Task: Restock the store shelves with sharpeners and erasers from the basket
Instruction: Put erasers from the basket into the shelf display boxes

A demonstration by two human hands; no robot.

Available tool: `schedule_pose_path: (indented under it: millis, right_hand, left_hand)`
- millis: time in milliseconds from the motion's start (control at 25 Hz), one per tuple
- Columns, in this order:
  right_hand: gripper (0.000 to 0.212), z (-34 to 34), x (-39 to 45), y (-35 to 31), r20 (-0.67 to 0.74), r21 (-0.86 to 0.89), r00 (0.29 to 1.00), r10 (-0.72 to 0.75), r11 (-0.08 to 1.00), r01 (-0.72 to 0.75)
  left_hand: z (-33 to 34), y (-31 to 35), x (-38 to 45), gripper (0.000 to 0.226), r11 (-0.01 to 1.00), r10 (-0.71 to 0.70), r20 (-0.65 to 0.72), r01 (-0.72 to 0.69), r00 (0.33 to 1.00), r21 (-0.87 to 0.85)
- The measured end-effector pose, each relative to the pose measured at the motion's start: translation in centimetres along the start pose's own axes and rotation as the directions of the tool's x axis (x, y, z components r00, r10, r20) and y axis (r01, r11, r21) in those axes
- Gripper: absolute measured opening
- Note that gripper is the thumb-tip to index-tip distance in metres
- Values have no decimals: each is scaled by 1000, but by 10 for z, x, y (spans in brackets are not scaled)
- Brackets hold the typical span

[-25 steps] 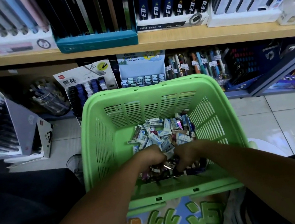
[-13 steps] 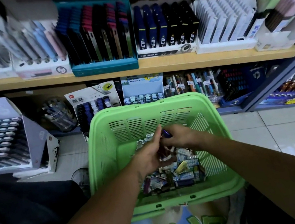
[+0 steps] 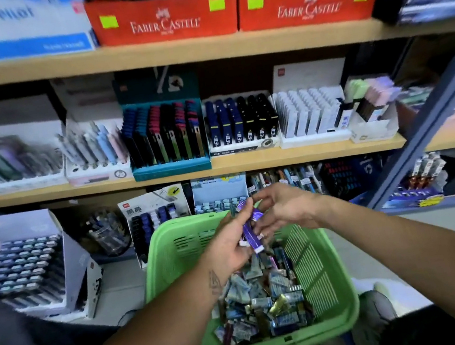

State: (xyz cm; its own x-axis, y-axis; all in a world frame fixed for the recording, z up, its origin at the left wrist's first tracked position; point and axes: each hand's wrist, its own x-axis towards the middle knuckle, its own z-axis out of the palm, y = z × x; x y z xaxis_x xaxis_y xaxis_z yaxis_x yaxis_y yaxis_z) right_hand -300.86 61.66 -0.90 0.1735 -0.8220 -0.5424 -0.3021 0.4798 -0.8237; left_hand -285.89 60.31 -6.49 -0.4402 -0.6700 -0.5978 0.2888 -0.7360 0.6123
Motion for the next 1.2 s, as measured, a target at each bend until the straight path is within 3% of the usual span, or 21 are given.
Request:
schedule_pose_path:
  millis: [200, 360, 440, 520, 640, 760, 880, 1080, 1200]
  right_hand:
    - [34, -26, -42, -44, -88, 76, 979, -183, 979, 189]
    - [28, -53, -75, -73, -186, 145, 952, -242, 952, 270]
    - [18, -70, -95, -82, -225, 154, 930, -290, 932, 327]
    - [12, -83, -111, -90, -286, 114, 894, -344, 914, 389]
    - [6, -102, -134, -106, -424, 91, 821, -382, 884, 458]
    - [4, -131, -163, -123, -553, -29, 711, -434, 863, 504]
    - [8, -169, -192, -135, -656, -183, 560, -506, 827, 532]
    - [18, -228, -229, -146, -725, -312, 360, -587, 746, 589]
    - [12, -274, -247, -155, -769, -460, 166, -618, 714, 527]
  left_hand:
    - [50, 43, -30, 75, 984, 132, -33, -126, 991, 124]
    - [85, 69, -45, 77, 959, 236, 0, -233, 972, 161]
    - [107, 78, -54, 64, 948, 274, 71, -281, 959, 149]
    - [132, 86, -61, 37, 933, 312, 112, -326, 943, 149]
    - [175, 99, -71, 32, 908, 372, 111, -386, 922, 165]
    - [224, 115, -85, 24, 887, 415, 117, -430, 902, 169]
    - [268, 131, -95, 31, 880, 419, 170, -445, 892, 166]
    - [335, 142, -96, 27, 846, 442, 272, -499, 854, 189]
    - [362, 149, -91, 25, 796, 490, 301, -561, 818, 229]
